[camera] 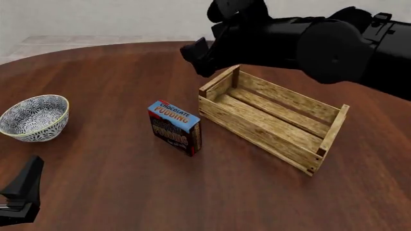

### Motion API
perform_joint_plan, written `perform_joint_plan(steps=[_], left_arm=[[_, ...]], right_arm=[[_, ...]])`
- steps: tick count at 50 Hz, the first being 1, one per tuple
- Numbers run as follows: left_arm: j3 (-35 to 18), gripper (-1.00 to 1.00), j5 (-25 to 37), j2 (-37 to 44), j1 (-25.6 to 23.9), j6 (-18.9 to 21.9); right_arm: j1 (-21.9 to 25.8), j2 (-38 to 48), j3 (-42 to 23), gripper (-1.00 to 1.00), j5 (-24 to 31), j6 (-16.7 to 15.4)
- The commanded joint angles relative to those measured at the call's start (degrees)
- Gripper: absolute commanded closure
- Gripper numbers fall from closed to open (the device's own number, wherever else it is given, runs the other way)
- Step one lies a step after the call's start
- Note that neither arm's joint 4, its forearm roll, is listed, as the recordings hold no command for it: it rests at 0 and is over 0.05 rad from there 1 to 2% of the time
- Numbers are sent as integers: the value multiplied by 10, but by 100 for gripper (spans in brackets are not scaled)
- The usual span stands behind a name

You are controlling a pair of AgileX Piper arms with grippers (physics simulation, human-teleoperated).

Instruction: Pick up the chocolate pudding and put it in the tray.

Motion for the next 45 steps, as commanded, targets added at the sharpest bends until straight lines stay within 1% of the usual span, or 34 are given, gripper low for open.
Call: perform_joint_plan(steps=[1, 12, 14, 22, 35, 39, 44, 45], left_arm=[[0, -100, 0, 0, 0, 0], [0, -100, 0, 0, 0, 0], [0, -100, 0, 0, 0, 0], [0, -100, 0, 0, 0, 0], [0, -100, 0, 0, 0, 0], [0, -100, 0, 0, 0, 0], [0, -100, 0, 0, 0, 0], [0, -100, 0, 0, 0, 0]], right_arm=[[22, 13, 2, -100, -3, -1], [26, 29, 10, -100, -13, 9], [25, 32, 12, -100, -16, 6], [20, 45, 13, -100, -21, 9], [25, 63, 30, -100, -36, 9], [27, 72, 31, -100, -33, 24], [24, 77, 38, -100, -40, 21], [27, 79, 38, -100, -39, 24]])
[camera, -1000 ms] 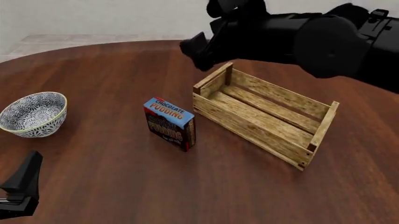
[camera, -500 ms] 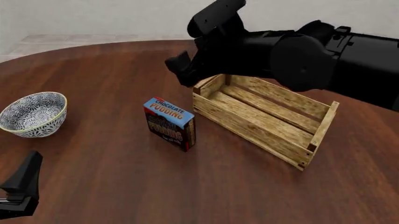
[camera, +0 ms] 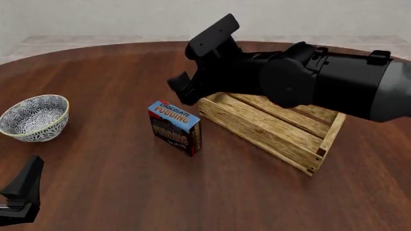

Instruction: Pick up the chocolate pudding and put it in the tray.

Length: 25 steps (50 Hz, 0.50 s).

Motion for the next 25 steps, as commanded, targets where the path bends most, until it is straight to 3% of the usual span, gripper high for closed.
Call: perform_joint_plan(steps=[1, 7, 9, 11, 25], left_arm=[[0, -100, 0, 0, 0, 0], [0, -100, 0, 0, 0, 0], [0, -100, 0, 0, 0, 0], [0, -100, 0, 0, 0, 0], [0, -100, 0, 0, 0, 0]], right_arm=[[3, 16, 12, -100, -8, 6], [1, 26, 13, -100, -11, 7], [10, 35, 5, -100, 0, 27], [5, 31, 11, -100, -8, 14], [0, 46, 16, -100, -20, 9]])
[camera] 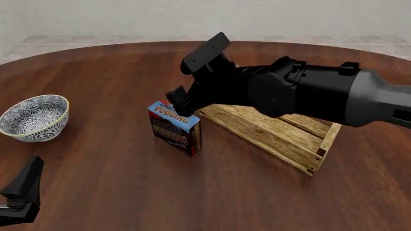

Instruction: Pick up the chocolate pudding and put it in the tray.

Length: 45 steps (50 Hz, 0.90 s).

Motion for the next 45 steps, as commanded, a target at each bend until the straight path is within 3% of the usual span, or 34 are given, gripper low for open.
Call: perform_joint_plan(steps=[1, 45], left_arm=[[0, -100, 0, 0, 0, 0], [0, -100, 0, 0, 0, 0]], right_arm=[[-3, 12, 4, -100, -7, -3], [-14, 64, 2, -100, -32, 7]])
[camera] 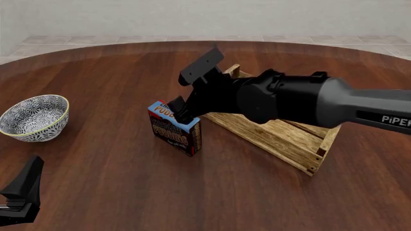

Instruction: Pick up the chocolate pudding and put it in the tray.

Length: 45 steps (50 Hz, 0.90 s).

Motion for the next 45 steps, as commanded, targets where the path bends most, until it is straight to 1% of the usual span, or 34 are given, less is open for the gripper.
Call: perform_joint_plan(steps=[1, 2, 4, 5, 7, 8, 16, 24, 25, 27, 28, 31, 45], left_arm=[[0, -100, 0, 0, 0, 0], [0, -100, 0, 0, 0, 0], [0, -100, 0, 0, 0, 0], [0, -100, 0, 0, 0, 0], [0, -100, 0, 0, 0, 0], [0, -100, 0, 0, 0, 0], [0, -100, 0, 0, 0, 0], [0, -100, 0, 0, 0, 0], [0, -100, 0, 0, 0, 0], [0, -100, 0, 0, 0, 0], [0, -100, 0, 0, 0, 0], [0, -100, 0, 0, 0, 0], [0, -100, 0, 0, 0, 0]], right_arm=[[-7, 12, 1, -100, -8, 3], [-6, 13, -1, -100, -7, 9], [-5, 15, 2, -100, -11, 5], [-4, 17, 1, -100, -10, 10], [-7, 21, 3, -100, -14, 6], [-6, 22, 1, -100, -13, 11], [-14, 31, -4, -100, -14, 5], [-15, 42, -6, -100, -17, 9], [-17, 43, -5, -100, -20, 4], [-16, 46, -8, -100, -18, 11], [-18, 47, -8, -100, -19, 7], [-18, 49, -10, -100, -17, 11], [-20, 64, -11, -100, -24, 11]])
